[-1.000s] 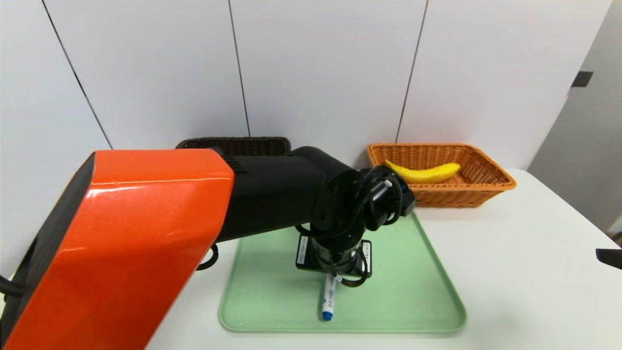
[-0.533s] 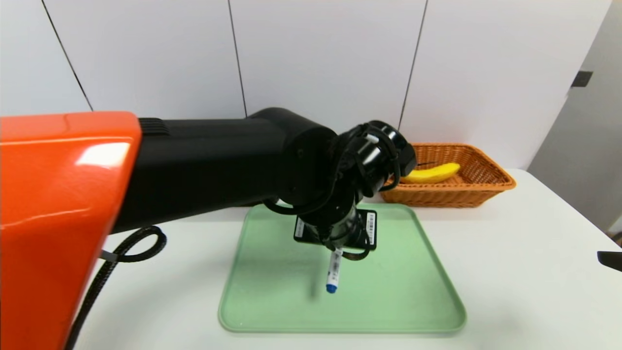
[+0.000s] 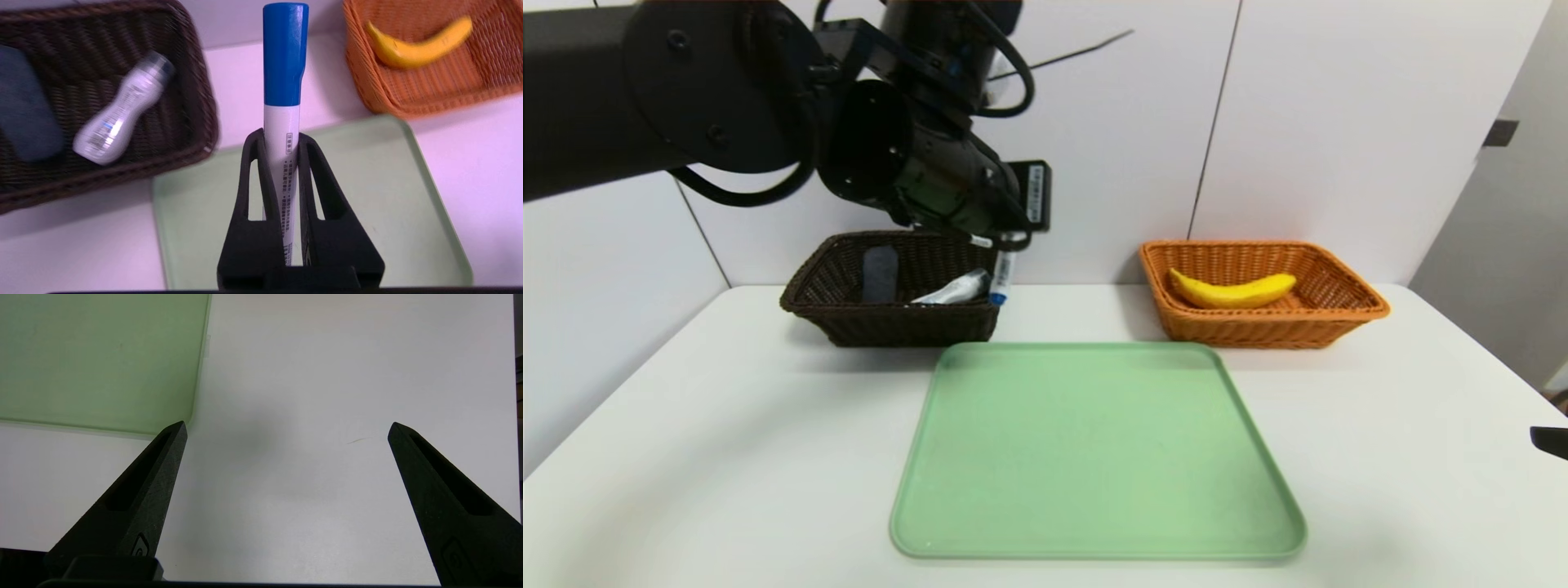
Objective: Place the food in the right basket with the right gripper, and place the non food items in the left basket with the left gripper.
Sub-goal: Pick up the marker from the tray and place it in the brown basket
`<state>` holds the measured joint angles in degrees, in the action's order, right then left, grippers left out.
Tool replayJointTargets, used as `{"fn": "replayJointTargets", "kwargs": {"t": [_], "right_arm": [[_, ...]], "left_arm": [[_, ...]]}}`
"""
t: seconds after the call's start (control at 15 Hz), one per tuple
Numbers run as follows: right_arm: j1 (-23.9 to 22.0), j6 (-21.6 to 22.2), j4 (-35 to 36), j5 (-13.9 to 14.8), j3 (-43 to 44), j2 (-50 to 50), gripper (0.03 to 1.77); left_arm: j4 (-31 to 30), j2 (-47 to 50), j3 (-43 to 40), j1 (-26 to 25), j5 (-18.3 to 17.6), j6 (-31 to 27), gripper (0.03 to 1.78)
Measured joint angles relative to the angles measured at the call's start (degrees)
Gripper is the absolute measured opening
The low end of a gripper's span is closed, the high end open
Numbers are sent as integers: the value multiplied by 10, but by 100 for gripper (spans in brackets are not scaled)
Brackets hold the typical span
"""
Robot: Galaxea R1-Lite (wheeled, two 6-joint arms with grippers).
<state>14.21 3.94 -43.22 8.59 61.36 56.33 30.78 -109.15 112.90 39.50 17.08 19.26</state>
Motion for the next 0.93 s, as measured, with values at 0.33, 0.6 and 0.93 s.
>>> {"fn": "replayJointTargets", "kwargs": {"t": [0.33,0.6,0.93], "right_arm": [[0,-4,4,1,3,9,170],[0,-4,4,1,3,18,170],[0,-4,4,1,3,22,170]], "left_arm": [[-51,-12,-3,-154,-13,-3,17],[-99,-62,-6,-221,-15,19,17],[-100,-108,-7,-235,-12,37,17]]}}
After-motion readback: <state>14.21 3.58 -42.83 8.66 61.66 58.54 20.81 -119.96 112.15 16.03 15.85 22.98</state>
